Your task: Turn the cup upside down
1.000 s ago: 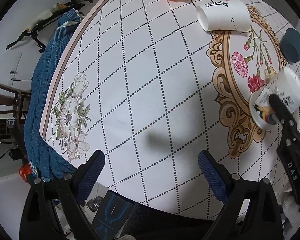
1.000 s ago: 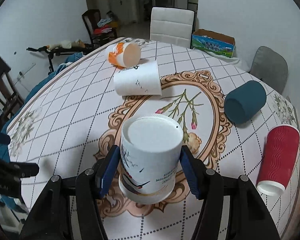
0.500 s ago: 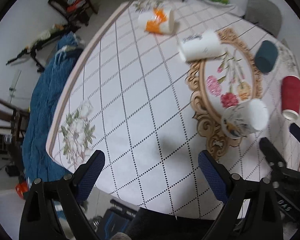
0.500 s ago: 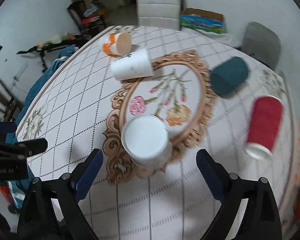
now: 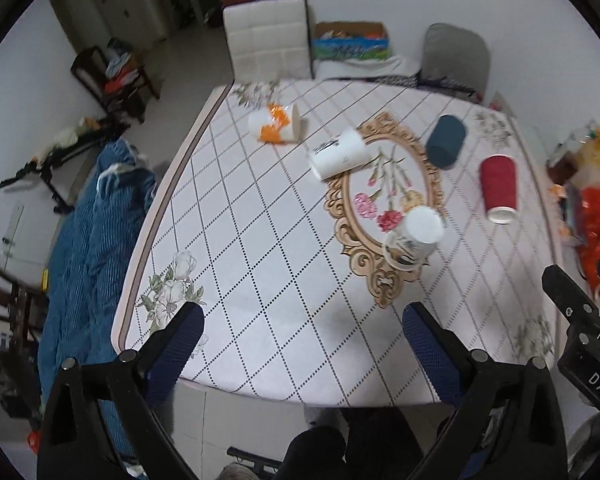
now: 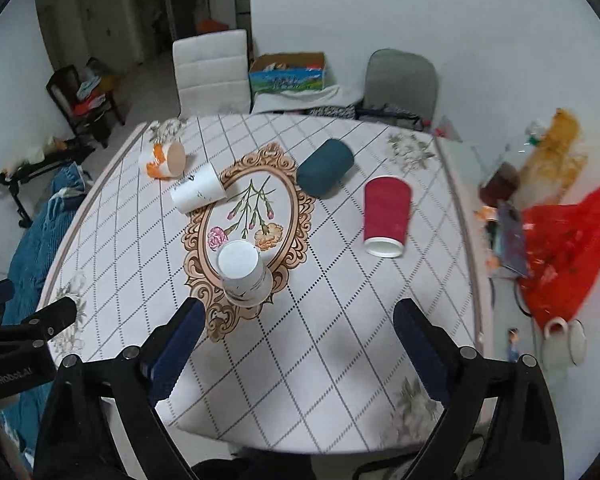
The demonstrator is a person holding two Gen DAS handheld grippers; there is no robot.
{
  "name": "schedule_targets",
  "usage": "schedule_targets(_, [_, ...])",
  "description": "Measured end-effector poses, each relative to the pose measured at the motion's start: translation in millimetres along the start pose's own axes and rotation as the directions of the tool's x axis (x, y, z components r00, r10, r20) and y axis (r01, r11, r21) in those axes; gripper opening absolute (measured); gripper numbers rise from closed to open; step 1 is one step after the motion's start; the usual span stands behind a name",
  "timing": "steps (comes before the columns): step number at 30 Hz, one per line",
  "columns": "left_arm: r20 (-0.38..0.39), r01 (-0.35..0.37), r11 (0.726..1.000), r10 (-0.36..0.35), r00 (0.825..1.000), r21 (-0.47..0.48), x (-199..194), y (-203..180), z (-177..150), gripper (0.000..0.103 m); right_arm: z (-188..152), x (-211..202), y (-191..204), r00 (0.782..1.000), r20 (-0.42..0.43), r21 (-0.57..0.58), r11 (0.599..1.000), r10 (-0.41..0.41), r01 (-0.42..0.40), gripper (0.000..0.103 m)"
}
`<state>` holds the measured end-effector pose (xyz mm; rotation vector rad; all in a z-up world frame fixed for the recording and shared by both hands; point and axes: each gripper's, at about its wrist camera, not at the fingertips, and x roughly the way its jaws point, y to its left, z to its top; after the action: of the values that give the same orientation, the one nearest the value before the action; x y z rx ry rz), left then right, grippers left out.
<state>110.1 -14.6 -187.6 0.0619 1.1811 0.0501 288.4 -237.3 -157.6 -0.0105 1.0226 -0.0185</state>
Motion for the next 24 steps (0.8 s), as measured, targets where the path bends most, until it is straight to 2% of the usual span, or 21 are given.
schedule_targets(6, [0.072,0.025,0.999,-0.028,0.997,0.038,-54,3,-17,0.102,-18,-78,2,0.998,0.057,0.013,1.000,-0.016,0.015,0.097])
schedule_targets(12, [0.165,0.031,0.999,-0.037,0.986,0.038,-114,10,-30,0.102,-31,-149,-5,0.993,0.117,0.033,0.999,-0.030,0.026,0.097])
schedule_targets(15, [0.192,0.036,0.999,-0.041,0.981,0.031,-137,13,-38,0.102,-37,-177,-9,0.989,0.143,0.039,0.999,-0.029,0.024,0.100])
schedule_targets(24, [0.221,0.066,0.998,-0.063,0.973,-0.003,-186,17,-59,0.102,-52,-252,-19,0.983,0.181,0.030,1.000,-0.009,0.004,0.100])
